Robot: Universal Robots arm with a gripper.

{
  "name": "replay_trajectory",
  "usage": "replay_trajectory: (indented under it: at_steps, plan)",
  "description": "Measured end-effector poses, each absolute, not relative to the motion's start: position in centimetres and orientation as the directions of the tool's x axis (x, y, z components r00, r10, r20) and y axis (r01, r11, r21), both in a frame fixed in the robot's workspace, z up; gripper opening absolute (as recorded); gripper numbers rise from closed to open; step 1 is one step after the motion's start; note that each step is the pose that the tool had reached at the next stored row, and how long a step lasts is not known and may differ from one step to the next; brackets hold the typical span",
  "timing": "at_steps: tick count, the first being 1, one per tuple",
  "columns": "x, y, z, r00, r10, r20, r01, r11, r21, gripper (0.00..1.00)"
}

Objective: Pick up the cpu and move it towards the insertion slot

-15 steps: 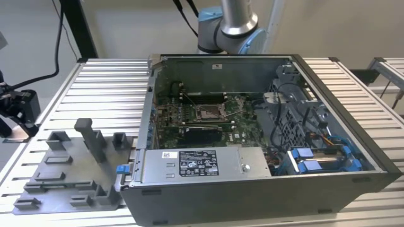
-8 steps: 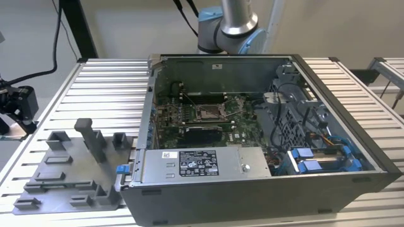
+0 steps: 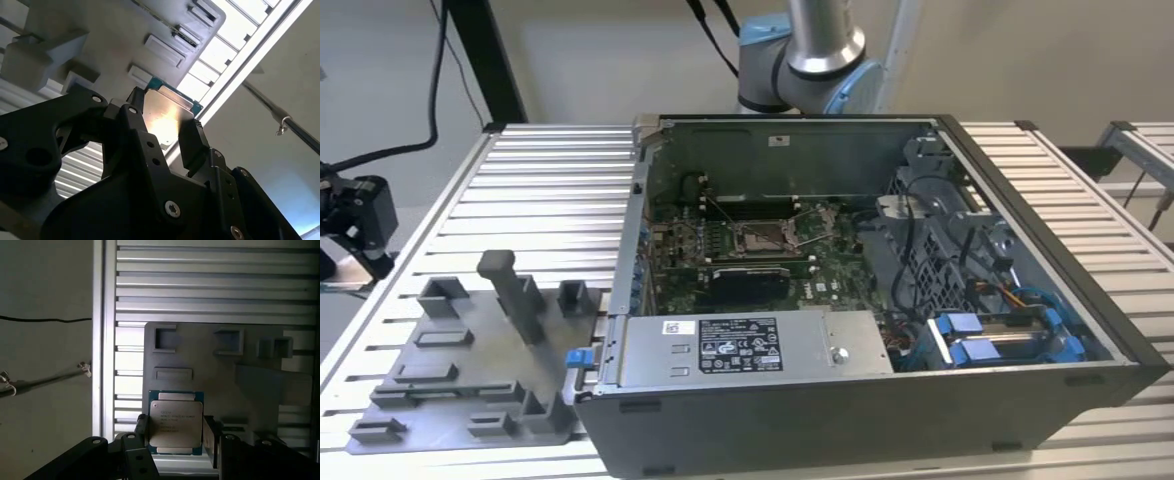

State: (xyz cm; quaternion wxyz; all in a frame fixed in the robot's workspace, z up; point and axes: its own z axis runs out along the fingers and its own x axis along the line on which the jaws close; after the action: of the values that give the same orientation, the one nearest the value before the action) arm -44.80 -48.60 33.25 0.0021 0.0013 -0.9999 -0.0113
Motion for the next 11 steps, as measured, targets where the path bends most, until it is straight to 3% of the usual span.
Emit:
replay_trajectory:
  at_steps: [11]
  plan:
    - [-44.80, -48.60, 33.88, -1.000, -0.003, 0.004, -0.003, 1.000, 0.023, 0.00]
